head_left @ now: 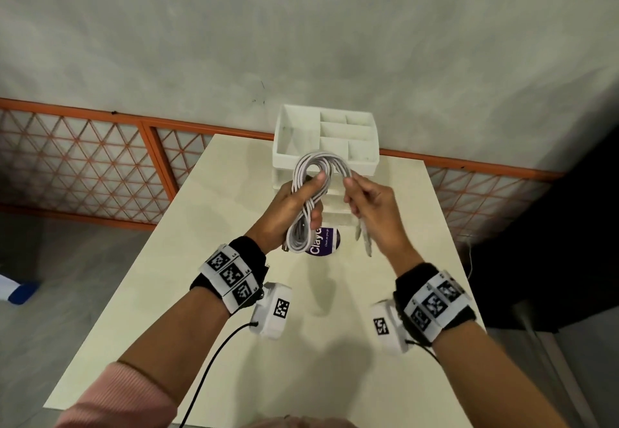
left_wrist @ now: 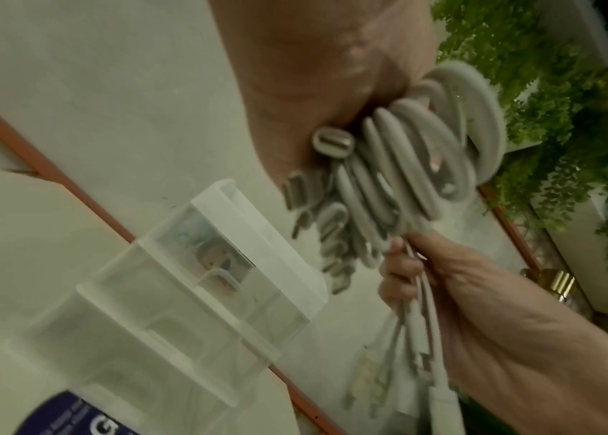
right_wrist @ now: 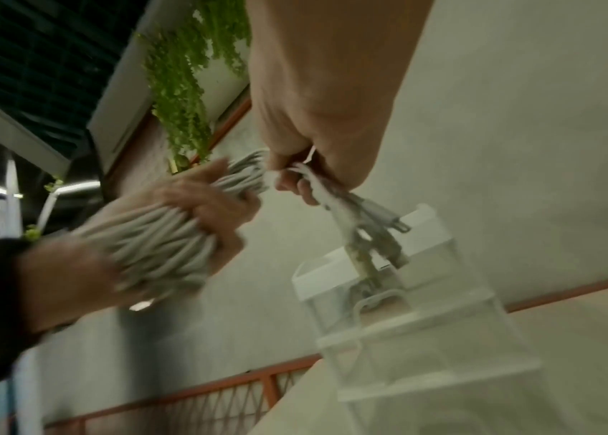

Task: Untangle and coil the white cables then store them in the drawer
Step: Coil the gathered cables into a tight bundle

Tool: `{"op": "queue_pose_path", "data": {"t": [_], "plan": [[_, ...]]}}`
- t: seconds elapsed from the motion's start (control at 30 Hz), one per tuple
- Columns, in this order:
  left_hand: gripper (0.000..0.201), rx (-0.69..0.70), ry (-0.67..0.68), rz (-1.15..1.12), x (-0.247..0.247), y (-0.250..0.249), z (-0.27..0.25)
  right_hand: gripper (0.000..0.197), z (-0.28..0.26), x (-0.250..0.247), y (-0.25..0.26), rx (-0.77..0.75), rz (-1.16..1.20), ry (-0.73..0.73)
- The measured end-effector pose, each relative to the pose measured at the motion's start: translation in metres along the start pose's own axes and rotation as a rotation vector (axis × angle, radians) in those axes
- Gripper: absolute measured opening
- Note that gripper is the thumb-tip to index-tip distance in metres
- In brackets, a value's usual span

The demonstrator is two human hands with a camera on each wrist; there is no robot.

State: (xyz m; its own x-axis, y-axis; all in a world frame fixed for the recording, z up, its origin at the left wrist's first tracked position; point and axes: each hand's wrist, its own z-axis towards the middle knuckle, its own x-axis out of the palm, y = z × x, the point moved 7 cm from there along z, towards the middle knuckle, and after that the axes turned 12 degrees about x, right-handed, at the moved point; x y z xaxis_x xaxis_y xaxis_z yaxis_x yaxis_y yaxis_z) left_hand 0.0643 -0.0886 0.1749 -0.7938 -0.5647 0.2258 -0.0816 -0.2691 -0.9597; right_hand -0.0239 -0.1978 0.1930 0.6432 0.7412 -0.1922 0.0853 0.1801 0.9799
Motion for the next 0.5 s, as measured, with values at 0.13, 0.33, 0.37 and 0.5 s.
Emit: {"op": "queue_pose_path", "data": {"t": [0.13, 0.33, 0.37, 0.5], "plan": [[0.033, 0.107, -0.014, 0.038, 0.003, -0.005, 0.001, 0.023, -0.011, 0.029, 0.003, -0.049, -0.059, 0.034], [0.015, 0.137, 0.030, 0.069, 0.003, -0.010, 0.001, 0.036, -0.005, 0.031, 0.010, -0.137, -0.251, 0.135], [0.018, 0.143, 0.041, 0.084, 0.002, -0.009, 0.001, 0.035, -0.004, 0.029, 0.011, -0.148, -0.291, 0.122], [0.023, 0.098, 0.090, 0.101, 0.007, -0.004, 0.003, 0.038, -0.004, 0.024, 0.023, -0.212, -0.332, 0.004]]}}
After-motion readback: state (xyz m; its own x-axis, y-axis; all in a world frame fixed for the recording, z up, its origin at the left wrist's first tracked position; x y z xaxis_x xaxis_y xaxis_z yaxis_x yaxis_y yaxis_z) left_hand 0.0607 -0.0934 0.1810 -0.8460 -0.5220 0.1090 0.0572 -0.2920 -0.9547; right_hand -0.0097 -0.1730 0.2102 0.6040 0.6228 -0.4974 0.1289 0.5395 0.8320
